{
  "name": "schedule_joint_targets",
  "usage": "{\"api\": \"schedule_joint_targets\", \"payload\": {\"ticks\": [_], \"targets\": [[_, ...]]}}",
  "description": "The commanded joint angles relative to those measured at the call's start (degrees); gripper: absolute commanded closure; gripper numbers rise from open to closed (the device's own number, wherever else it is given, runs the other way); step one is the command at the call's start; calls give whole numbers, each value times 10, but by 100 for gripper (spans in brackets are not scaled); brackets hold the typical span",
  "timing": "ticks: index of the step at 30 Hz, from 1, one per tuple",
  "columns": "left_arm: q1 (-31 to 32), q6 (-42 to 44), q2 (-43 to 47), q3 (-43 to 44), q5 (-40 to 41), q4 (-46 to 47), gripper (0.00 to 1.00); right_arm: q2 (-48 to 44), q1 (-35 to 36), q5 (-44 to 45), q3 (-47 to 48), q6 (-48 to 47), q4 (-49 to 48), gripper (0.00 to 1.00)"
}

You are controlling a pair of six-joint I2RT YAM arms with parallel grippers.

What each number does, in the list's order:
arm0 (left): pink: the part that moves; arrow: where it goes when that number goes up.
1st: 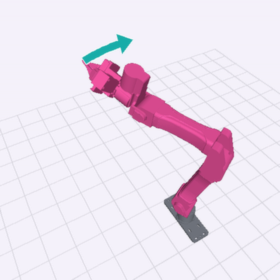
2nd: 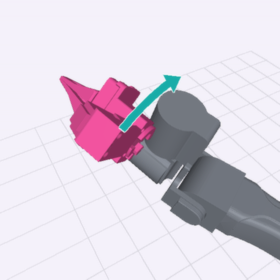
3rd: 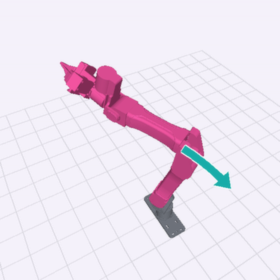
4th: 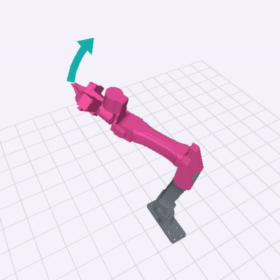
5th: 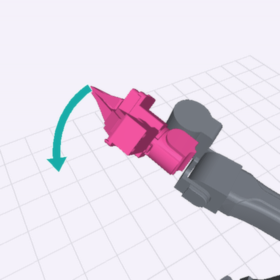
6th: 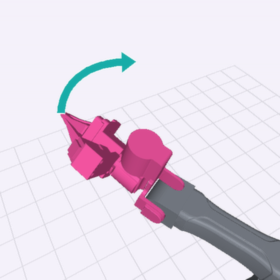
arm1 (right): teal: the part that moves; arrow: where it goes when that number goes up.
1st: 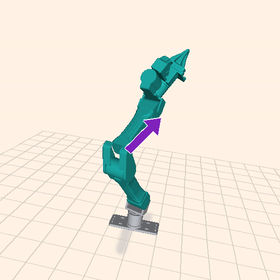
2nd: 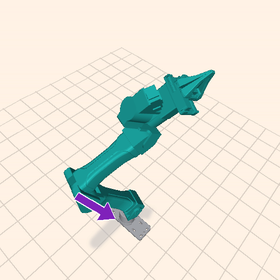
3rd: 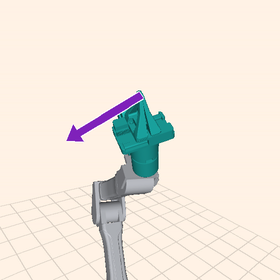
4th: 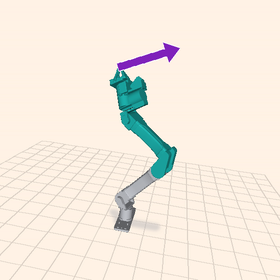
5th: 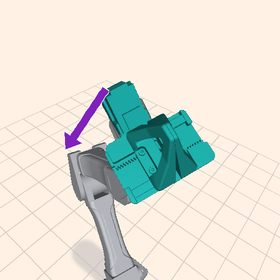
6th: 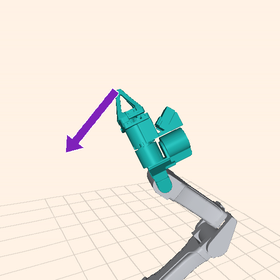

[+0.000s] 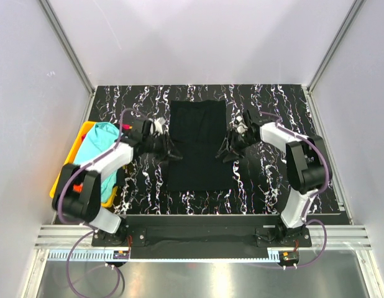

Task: Fold and stack the t-shirts
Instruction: Fold the tshirt

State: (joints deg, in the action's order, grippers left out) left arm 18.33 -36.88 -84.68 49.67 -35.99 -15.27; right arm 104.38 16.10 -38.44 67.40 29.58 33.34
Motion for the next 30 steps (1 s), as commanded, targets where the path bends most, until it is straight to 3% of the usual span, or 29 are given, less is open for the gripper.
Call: {"api": "schedule_joint_targets", "payload": {"ticks": [1, 6, 16, 21, 24, 25, 30], "targets": [[-10, 8, -88, 75, -25, 57, 77, 58, -19, -16, 83, 14, -1, 47], [-37, -27, -203, 123, -49, 119, 81, 142, -46, -37, 157, 4, -2, 47], [-88, 4, -321, 176, -54, 102, 84, 259, -118, -59, 222, -4, 0, 50], [-87, 63, -237, 168, -3, 38, 84, 220, -141, -40, 213, 1, 5, 46], [-87, 81, -147, 147, 21, 1, 75, 161, -148, 5, 189, -14, 37, 32], [-86, 82, -124, 136, 33, -5, 68, 131, -147, 13, 168, -18, 50, 30], [-73, 32, 13, 21, 51, -8, 58, 31, -146, 49, 58, -9, 53, 26]]}}
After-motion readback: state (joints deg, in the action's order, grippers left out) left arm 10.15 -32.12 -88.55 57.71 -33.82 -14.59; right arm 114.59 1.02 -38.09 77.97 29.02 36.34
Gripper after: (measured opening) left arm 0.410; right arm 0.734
